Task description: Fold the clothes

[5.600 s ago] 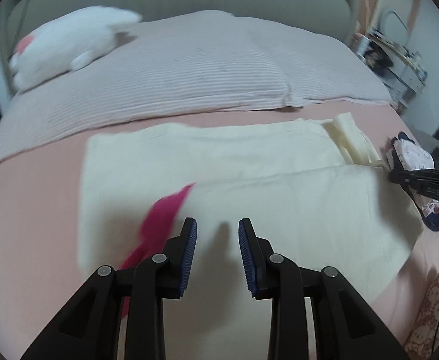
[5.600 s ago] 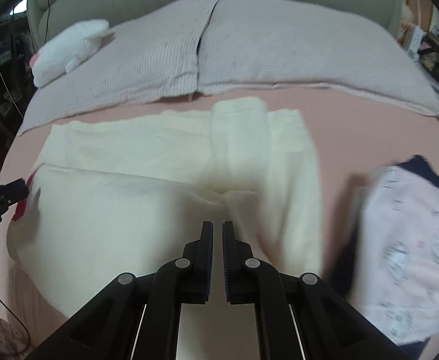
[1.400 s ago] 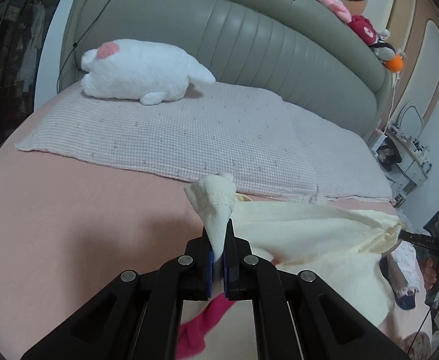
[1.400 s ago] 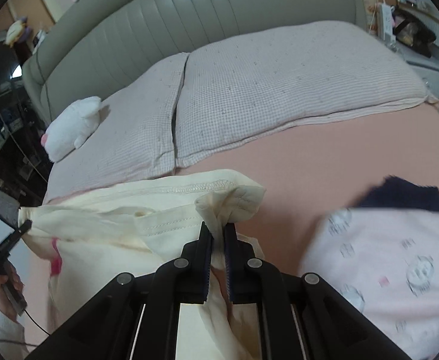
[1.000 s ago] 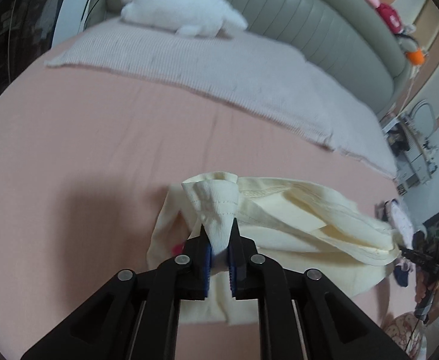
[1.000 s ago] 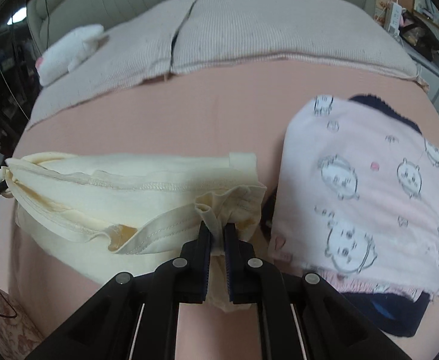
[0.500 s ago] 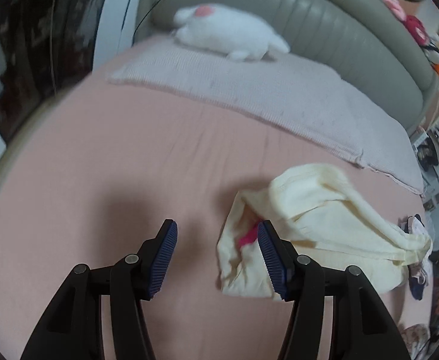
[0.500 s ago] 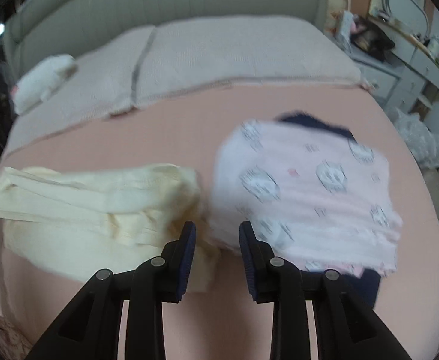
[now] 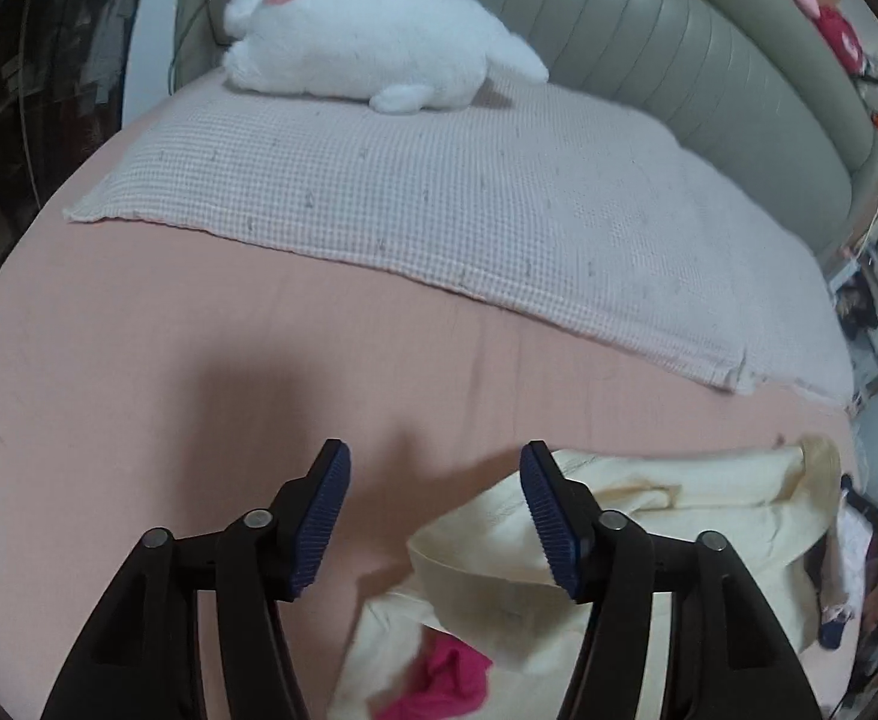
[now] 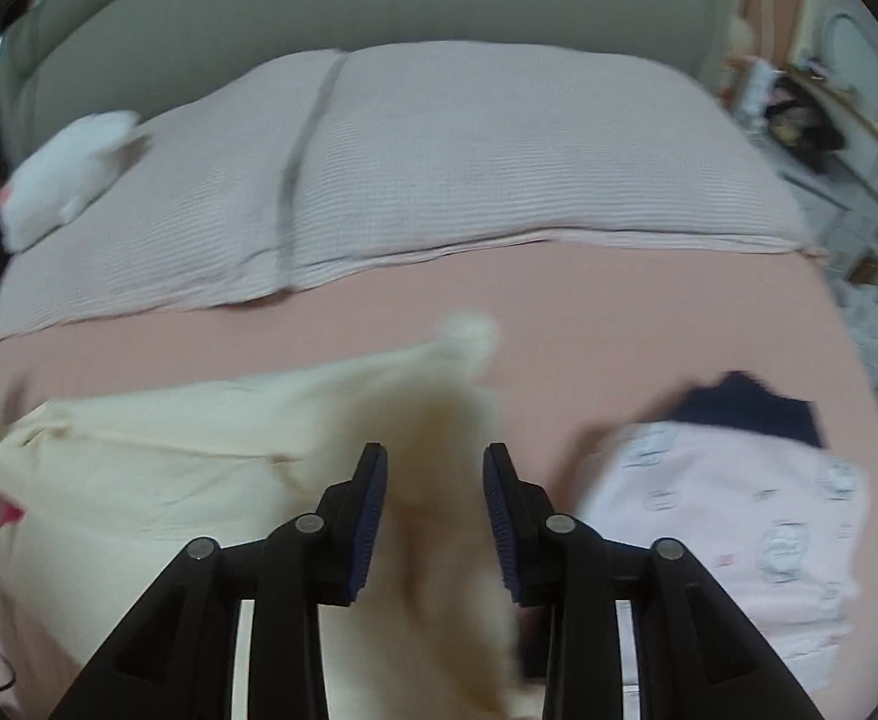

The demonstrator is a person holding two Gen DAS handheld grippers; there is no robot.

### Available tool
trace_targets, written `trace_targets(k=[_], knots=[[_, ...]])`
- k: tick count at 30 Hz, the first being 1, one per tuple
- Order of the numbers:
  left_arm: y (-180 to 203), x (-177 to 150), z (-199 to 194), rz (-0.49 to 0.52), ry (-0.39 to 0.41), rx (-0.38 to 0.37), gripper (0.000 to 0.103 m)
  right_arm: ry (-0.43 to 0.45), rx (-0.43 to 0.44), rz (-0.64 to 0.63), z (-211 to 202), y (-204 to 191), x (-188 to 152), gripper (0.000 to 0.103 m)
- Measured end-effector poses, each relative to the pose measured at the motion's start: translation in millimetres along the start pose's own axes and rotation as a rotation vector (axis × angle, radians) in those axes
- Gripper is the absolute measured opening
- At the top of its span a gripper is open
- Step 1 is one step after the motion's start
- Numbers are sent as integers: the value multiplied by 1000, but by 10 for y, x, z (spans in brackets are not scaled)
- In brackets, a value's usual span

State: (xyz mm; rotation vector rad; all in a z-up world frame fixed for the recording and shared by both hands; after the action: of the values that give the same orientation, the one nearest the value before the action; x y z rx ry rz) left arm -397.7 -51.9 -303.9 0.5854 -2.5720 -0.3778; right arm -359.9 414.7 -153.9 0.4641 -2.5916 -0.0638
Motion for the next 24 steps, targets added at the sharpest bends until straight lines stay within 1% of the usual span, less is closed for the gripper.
trace_targets(k=[1,2,4,5,6,8,11,12,15,18,19,20,21,22,23,24], knots=[[-32,9,72,-7,-37,-9,58,-10,0,36,38,154,12,59],[-82,2,161,-28,-90,-29,58,-24,7,71,93,300,24,63],[-141,-48,353,-58,-196,-65,58,-83,80,136,316,512,52,63],[-149,-85,434,-62,-231,-68,58,-109,124,165,399,560,72,63],[-139,-124,485,-54,-241,-58,58,-132,165,195,479,600,95,63],[-112,-188,529,-41,-233,-47,58,-145,226,252,598,615,169,63],[-98,-243,545,-48,-210,-37,58,-140,220,234,667,491,381,63],[-92,-251,555,-52,-213,-31,58,-147,210,219,711,438,447,63],[-61,-260,585,-56,-234,-12,58,-265,117,131,985,252,540,63],[-10,-250,559,-19,-221,37,58,-382,24,46,1248,78,621,63],[-8,-239,544,-16,-219,54,58,-415,1,40,1282,73,587,63],[-14,-226,529,-25,-223,57,58,-406,3,64,1254,98,552,63],[-30,-203,519,-48,-236,39,58,-384,13,97,1212,143,517,63],[-52,-174,514,-83,-256,4,58,-384,29,139,1207,198,482,63],[-67,-141,508,-109,-266,-20,58,-384,52,183,1203,249,453,63],[-65,-108,498,-117,-259,-20,59,-378,101,233,1203,292,446,63]])
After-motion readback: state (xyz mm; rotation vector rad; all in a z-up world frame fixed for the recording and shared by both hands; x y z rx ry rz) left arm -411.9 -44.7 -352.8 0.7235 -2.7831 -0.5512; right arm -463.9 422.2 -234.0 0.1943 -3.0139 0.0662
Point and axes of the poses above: each gripper's, at about its wrist camera, not at the fingertips, and z roughly the way its jaws point, y to its right, x to its top, the point moved 1 cm from there along z, roughly the way its jaws point, and after that the axes turned 14 degrees about -z, right-handed, at the moved point
